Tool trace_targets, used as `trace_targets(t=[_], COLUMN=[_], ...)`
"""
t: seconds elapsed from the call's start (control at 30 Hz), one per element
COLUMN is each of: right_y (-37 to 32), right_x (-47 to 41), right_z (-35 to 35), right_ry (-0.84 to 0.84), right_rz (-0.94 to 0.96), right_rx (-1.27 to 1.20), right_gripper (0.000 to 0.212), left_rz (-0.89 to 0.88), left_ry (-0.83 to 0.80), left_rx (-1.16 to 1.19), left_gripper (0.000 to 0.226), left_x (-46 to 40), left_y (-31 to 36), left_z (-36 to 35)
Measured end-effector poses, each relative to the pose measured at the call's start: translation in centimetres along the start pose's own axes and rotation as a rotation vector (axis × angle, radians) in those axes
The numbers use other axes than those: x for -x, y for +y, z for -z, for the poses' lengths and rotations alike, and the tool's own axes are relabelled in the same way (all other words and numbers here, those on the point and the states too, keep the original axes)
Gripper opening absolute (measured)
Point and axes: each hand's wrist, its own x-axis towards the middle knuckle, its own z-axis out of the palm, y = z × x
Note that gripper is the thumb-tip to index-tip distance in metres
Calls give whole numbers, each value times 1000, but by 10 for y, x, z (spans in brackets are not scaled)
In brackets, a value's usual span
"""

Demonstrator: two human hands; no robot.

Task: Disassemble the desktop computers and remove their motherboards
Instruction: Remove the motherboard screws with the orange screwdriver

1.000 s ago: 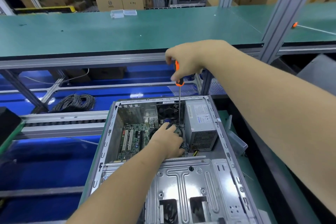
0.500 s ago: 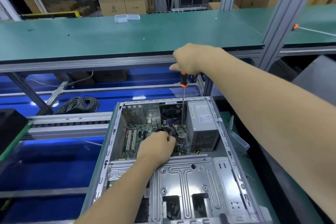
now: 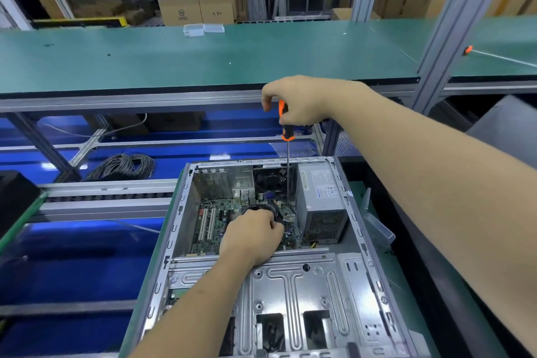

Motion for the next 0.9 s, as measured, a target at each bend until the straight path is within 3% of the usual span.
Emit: trace_targets(t=[0.2, 0.4, 0.9], right_y=[-3, -1, 12], right_x=[-4, -1, 7], right_z=[-12, -11, 2], right_ry=[106, 103, 187], right_rz=[-94, -52, -95], right_rx=[52, -39, -84], right_gripper=[34, 10, 8], left_rz=[11, 12, 55], left_ry=[-1, -4, -11], left_rx=[-13, -18, 55], left_gripper=[33, 32, 24], left_x=[-1, -1, -4], left_y=[0, 0, -4], left_z=[-1, 0, -4])
